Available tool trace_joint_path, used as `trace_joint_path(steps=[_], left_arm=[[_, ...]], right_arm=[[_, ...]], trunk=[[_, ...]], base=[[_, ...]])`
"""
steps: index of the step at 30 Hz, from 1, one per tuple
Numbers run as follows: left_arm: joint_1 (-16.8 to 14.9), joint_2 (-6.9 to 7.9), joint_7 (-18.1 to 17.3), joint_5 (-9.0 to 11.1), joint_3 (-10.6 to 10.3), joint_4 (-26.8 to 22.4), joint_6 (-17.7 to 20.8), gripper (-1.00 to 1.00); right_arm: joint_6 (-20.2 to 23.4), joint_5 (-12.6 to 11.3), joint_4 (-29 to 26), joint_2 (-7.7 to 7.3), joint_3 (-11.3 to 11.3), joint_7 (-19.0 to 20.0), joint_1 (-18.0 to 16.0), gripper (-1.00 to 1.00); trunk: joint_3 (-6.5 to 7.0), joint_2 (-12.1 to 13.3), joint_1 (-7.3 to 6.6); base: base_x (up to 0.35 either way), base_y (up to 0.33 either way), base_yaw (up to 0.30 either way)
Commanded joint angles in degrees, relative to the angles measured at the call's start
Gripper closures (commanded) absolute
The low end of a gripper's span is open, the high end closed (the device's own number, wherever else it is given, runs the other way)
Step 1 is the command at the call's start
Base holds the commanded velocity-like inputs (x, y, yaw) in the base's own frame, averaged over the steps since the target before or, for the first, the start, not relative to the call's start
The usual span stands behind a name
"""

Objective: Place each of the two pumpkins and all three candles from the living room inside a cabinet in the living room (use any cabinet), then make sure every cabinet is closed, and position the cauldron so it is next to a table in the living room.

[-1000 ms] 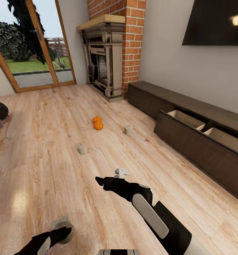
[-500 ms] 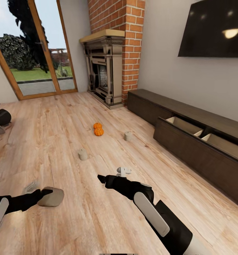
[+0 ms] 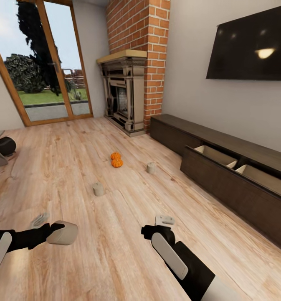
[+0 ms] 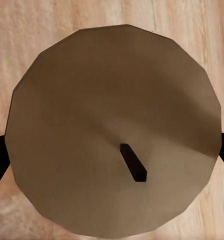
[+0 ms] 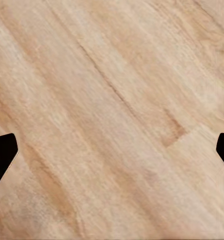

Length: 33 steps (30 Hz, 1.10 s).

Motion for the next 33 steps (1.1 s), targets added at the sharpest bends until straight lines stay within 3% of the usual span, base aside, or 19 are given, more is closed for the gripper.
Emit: trace_joint_path(steps=[1,18,27,33], left_arm=[[0.0,-0.02,-0.2,-0.4,0.1,0.0,0.3,1.0],[0.0,-0.11,-0.2,-0.5,0.1,0.1,0.3,1.0],[0.0,-0.11,-0.2,-0.4,0.1,0.0,0.3,1.0],[0.0,-0.11,-0.2,-0.4,0.1,0.1,0.3,1.0]], right_arm=[[0.2,-0.3,-0.2,0.05,0.1,-0.6,-0.1,-1.0],[-0.1,-0.4,-2.4,0.32,0.4,-0.2,-0.1,-1.0],[-0.1,-0.3,-2.8,0.33,1.6,0.0,-0.1,-1.0],[-0.1,0.0,-3.2,0.29,2.8,0.4,-0.1,-1.0]], trunk=[[0.17,0.0,-0.03],[3.94,0.2,-0.47],[3.93,0.2,-0.47],[3.93,0.2,-0.47]], base=[[0.0,0.0,0.0],[0.0,0.0,0.027],[0.0,0.0,0.256],[0.015,0.0,0.046]])
